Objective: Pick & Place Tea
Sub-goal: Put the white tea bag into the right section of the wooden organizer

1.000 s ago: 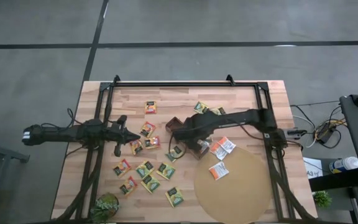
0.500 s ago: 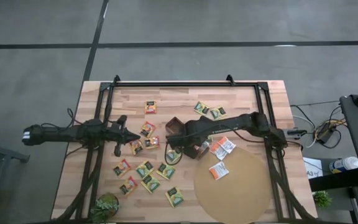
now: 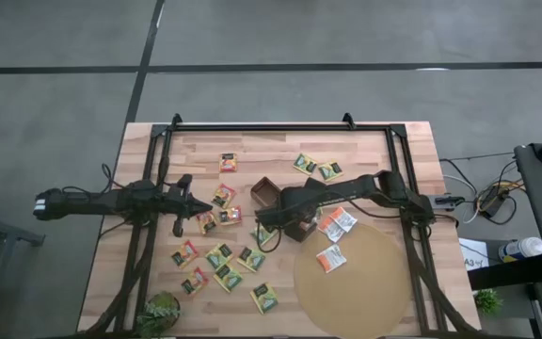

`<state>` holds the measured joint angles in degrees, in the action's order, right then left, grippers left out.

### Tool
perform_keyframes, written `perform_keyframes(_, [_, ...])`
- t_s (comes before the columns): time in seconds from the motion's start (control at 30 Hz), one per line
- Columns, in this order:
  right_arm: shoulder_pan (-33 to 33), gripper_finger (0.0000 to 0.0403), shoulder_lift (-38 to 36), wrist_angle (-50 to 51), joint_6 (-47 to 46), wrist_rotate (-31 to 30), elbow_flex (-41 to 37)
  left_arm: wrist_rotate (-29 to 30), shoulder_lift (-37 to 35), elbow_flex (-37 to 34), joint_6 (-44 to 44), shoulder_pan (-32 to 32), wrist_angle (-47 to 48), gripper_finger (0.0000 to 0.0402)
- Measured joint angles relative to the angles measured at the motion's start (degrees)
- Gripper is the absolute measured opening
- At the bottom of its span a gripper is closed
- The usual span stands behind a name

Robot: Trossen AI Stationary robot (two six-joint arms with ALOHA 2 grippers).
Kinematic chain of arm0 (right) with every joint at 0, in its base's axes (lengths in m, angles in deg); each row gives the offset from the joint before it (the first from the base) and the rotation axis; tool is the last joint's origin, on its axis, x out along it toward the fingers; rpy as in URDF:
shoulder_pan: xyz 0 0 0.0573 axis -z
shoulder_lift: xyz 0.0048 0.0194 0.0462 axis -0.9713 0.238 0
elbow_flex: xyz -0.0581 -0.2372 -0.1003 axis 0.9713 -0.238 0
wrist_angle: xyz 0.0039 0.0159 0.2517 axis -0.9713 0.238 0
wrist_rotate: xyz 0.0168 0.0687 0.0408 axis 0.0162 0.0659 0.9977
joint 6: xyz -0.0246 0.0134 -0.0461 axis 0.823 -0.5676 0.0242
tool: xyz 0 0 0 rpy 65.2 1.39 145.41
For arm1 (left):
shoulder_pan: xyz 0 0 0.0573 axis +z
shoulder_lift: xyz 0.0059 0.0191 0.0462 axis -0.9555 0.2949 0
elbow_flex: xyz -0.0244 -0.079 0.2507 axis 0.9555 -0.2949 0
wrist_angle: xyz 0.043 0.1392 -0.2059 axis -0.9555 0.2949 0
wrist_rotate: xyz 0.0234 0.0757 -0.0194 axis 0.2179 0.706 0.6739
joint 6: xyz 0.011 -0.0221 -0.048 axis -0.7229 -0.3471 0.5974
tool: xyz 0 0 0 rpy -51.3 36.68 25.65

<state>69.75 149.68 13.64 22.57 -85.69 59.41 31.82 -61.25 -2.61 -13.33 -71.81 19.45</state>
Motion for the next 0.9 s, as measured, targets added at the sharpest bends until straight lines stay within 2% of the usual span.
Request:
perform_keyframes(0.27, [0.0, 0.0021, -0.1, 0.0, -0.4, -0.1, -0.1, 0.0, 0.0, 0.0, 0.0, 0.0, 0.0, 0.0000])
perform_keyframes(0.67, [0.0, 0.0134, -1.4, 0.0, -0.9, 0.0, -0.1, 0.0, 0.0, 0.0, 0.0, 0.0, 0.0, 0.0000])
perform_keyframes(0.9, [0.0, 0.0160, -2.1, 0.0, -1.1, 0.4, 0.2, 0.0, 0.0, 0.0, 0.0, 0.0, 0.0, 0.0000])
